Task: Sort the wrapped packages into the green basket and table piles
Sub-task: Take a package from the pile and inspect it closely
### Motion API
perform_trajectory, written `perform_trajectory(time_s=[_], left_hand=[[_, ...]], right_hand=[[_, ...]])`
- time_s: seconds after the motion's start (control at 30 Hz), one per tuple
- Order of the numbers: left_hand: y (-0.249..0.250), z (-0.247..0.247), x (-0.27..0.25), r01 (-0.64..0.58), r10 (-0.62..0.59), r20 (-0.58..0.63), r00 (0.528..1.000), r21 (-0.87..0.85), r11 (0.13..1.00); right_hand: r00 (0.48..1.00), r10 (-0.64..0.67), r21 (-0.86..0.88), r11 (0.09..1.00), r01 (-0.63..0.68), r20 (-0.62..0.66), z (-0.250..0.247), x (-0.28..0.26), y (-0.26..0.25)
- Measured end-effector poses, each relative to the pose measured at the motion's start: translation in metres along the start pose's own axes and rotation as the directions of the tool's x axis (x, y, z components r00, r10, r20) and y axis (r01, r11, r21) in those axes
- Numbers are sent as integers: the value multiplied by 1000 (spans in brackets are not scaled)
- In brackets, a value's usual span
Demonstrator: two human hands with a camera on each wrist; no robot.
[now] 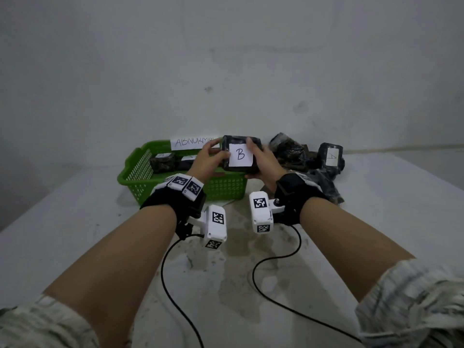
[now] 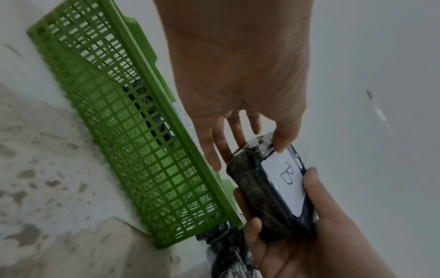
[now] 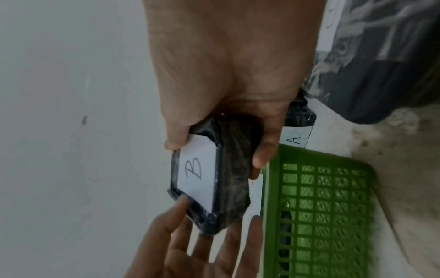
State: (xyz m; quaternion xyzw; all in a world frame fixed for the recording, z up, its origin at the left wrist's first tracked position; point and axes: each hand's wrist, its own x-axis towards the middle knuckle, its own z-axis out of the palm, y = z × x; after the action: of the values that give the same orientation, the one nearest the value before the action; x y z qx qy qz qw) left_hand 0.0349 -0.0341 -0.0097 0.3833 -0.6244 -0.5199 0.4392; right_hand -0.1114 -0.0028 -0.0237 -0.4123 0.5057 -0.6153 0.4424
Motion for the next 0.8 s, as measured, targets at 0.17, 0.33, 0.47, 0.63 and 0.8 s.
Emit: perform_trajectory(time_s=[0.17,0.33,0.47,0.63,0.8], left_hand=[[-3,0,-7,-17,17,-8,1000,-15,1000],[-4,0,-9,-20,19,-17,1000,-71,997],[-3,-4,-10,4,-4,-2,1000,-99,995],[-4,-6,-12,6,-9,-19,1000,-110,994],[-3,-5,-15,-28,23,-42,999,-105,994]], right_hand=[[999,-40,17,999,39,34,9,-5,1],[991,-11,109,994,-4,135,10,-10,6],[985,-29,112,994,10,172,7,-12,7],[983,-30,92,996,13,183,9,-11,7],[973,-18,119,993,-10,230,10,-13,9]])
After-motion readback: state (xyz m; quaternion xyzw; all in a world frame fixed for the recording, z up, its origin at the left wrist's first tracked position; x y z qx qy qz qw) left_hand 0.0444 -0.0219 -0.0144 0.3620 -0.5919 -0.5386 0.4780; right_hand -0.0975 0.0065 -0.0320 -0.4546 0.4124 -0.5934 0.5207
